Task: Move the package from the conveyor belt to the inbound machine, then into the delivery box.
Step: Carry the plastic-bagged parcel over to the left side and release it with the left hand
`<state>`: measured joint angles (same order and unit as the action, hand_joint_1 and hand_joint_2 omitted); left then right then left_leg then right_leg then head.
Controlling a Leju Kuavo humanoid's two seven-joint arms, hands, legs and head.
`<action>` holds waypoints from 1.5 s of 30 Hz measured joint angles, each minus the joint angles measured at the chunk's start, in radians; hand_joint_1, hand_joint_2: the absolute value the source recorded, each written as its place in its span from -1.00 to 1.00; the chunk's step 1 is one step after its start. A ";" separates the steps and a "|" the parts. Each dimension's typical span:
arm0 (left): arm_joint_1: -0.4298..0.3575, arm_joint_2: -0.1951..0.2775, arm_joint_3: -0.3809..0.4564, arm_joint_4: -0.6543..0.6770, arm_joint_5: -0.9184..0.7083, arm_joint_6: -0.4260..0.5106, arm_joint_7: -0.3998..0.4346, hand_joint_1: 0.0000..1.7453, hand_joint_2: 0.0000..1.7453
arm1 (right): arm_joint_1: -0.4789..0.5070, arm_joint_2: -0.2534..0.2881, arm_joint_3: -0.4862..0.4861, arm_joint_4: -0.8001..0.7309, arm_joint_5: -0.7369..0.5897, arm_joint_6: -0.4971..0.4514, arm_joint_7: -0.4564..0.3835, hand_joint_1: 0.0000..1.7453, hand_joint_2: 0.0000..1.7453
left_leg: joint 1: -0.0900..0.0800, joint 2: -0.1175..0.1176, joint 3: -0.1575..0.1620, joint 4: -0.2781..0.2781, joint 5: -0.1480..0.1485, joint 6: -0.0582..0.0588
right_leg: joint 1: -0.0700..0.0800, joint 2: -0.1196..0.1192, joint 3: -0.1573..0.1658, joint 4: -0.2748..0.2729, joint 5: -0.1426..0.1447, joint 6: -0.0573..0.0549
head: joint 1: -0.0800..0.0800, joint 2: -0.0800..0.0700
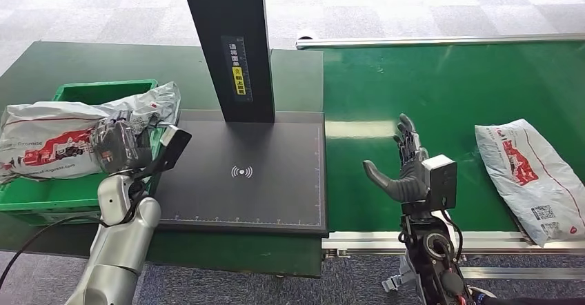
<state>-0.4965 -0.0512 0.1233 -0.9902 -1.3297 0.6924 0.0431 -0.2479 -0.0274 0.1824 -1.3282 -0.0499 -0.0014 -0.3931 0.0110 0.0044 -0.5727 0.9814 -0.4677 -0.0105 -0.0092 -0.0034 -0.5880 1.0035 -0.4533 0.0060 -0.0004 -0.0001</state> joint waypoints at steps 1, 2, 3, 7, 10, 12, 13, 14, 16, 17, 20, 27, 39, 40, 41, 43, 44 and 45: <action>-0.002 0.009 0.013 0.013 -0.003 0.000 0.008 1.00 1.00 | 0.007 0.000 -0.003 -0.018 0.003 0.000 0.002 -1.00 1.00 | 0.000 0.000 0.000 0.000 0.000 0.000 | 0.000 0.000 0.000 0.000 0.000 0.000 | 0.000 0.000; -0.003 0.017 0.025 0.024 -0.005 0.000 0.011 1.00 1.00 | 0.014 0.000 -0.005 -0.034 0.006 0.000 0.004 -1.00 1.00 | 0.000 0.000 0.000 0.000 0.000 0.000 | 0.000 0.000 0.000 0.000 0.000 0.000 | 0.000 0.000; -0.005 0.024 0.034 0.033 -0.005 0.000 0.013 1.00 1.00 | 0.019 0.000 -0.007 -0.047 0.007 0.000 0.004 -1.00 1.00 | 0.000 0.000 0.000 0.000 0.000 0.000 | 0.000 0.000 0.000 0.000 0.000 0.000 | 0.000 0.000; -0.009 0.042 0.056 0.059 -0.008 0.000 0.015 1.00 1.00 | 0.032 0.000 -0.014 -0.081 0.008 0.000 0.005 -1.00 1.00 | 0.000 0.000 -0.001 0.000 0.000 0.000 | 0.000 0.000 0.000 0.000 0.000 0.000 | 0.000 0.000; -0.011 0.048 0.063 0.071 -0.010 0.000 0.015 1.00 1.00 | 0.037 0.000 -0.016 -0.095 0.008 0.000 0.006 -1.00 1.00 | -0.001 0.000 -0.001 0.000 0.000 0.000 | -0.001 0.000 0.000 0.000 0.000 0.000 | 0.000 0.000; -0.011 0.051 0.065 0.077 -0.010 0.000 0.015 1.00 1.00 | 0.039 0.000 -0.017 -0.101 0.008 0.000 0.006 -1.00 1.00 | -0.001 0.000 -0.001 0.000 0.000 0.000 | -0.001 0.000 0.000 0.000 0.000 0.000 | 0.000 0.000; -0.011 0.052 0.066 0.079 -0.010 0.000 0.015 1.00 1.00 | 0.039 0.000 -0.017 -0.103 0.008 0.000 0.006 -1.00 1.00 | -0.001 0.000 -0.001 0.000 0.000 0.000 | -0.001 0.000 0.000 0.000 0.000 0.000 | 0.000 0.000; -0.011 0.053 0.067 0.082 -0.010 0.000 0.016 1.00 1.00 | 0.039 0.000 -0.017 -0.105 0.008 0.000 0.006 -1.00 1.00 | -0.001 0.000 -0.001 0.000 0.000 0.000 | -0.001 0.000 0.000 0.000 0.000 0.000 | 0.000 0.000; -0.013 0.054 0.068 0.089 -0.014 0.000 0.025 1.00 1.00 | 0.040 0.000 -0.018 -0.107 0.009 0.000 0.006 -1.00 1.00 | 0.000 0.000 -0.001 0.000 0.000 0.000 | 0.000 0.000 0.000 0.000 0.000 0.000 | 0.000 0.000; -0.017 0.056 0.069 0.097 -0.017 0.000 0.035 0.96 1.00 | 0.040 0.000 -0.018 -0.108 0.011 0.000 0.006 -1.00 1.00 | 0.000 0.000 -0.001 0.000 0.000 0.000 | 0.000 0.000 0.000 0.000 0.000 0.000 | 0.000 0.000; -0.032 0.063 0.081 0.142 -0.021 0.000 0.066 -0.52 1.00 | 0.042 0.003 -0.018 -0.114 0.024 0.000 0.010 -1.00 1.00 | 0.000 0.000 -0.001 0.000 0.000 0.000 | 0.000 0.000 0.000 0.000 0.000 0.000 | 0.000 0.000; -0.038 0.069 0.131 0.176 -0.064 0.000 0.049 -1.00 -0.50 | 0.050 0.016 -0.017 -0.140 0.043 -0.004 0.029 -1.00 1.00 | 0.000 0.000 -0.001 0.000 0.000 0.000 | 0.000 0.000 0.000 0.000 0.000 0.000 | 0.000 0.000; -0.034 -0.095 0.478 -0.039 0.183 0.002 -0.620 -1.00 1.00 | 0.039 0.014 0.007 -0.135 0.040 -0.016 0.051 -1.00 1.00 | 0.000 0.001 -0.001 0.000 0.000 0.000 | 0.000 0.000 -0.002 0.000 0.000 0.000 | 0.000 0.000; -0.034 -0.108 0.511 -0.052 0.225 0.003 -0.671 -1.00 1.00 | 0.040 0.013 0.010 -0.135 0.037 -0.019 0.049 -1.00 1.00 | 0.000 0.001 -0.001 0.000 0.000 0.000 | 0.000 0.000 -0.002 0.000 0.000 0.000 | 0.000 0.000; -0.032 -0.119 0.530 -0.064 0.279 0.003 -0.703 -1.00 1.00 | 0.040 0.013 0.012 -0.135 0.034 -0.021 0.047 -1.00 1.00 | 0.000 0.001 -0.002 0.000 0.000 0.000 | 0.000 0.000 -0.002 0.000 0.000 0.000 | 0.000 0.000; -0.021 -0.135 0.530 -0.087 0.445 0.001 -0.733 -1.00 1.00 | 0.040 0.010 0.015 -0.135 0.029 -0.023 0.046 -1.00 1.00 | 0.000 0.000 -0.002 0.000 0.000 0.000 | 0.000 0.000 -0.002 0.000 0.000 0.000 | 0.000 0.000; -0.012 -0.139 0.509 -0.096 0.568 -0.009 -0.736 -1.00 1.00 | 0.040 0.007 0.016 -0.135 0.026 -0.023 0.045 -1.00 0.50 | 0.000 0.000 -0.002 0.000 0.000 0.000 | 0.000 0.000 -0.002 0.000 0.000 0.000 | 0.000 0.000; -0.001 -0.142 0.478 -0.102 0.708 -0.030 -0.733 -1.00 1.00 | 0.040 0.003 0.018 -0.134 0.022 -0.023 0.045 -1.00 0.00 | 0.000 0.000 -0.002 0.000 0.000 0.000 | 0.000 0.000 -0.002 0.000 0.000 0.000 | 0.000 0.000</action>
<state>-0.4972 -0.1927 0.6011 -1.0926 -0.6221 0.6624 -0.6894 -0.2081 -0.0239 0.2002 -1.4623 -0.0281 -0.0241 -0.3480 0.0106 0.0047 -0.5742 0.9814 -0.4678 -0.0105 -0.0096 -0.0031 -0.5901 1.0033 -0.4534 0.0059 -0.0004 -0.0004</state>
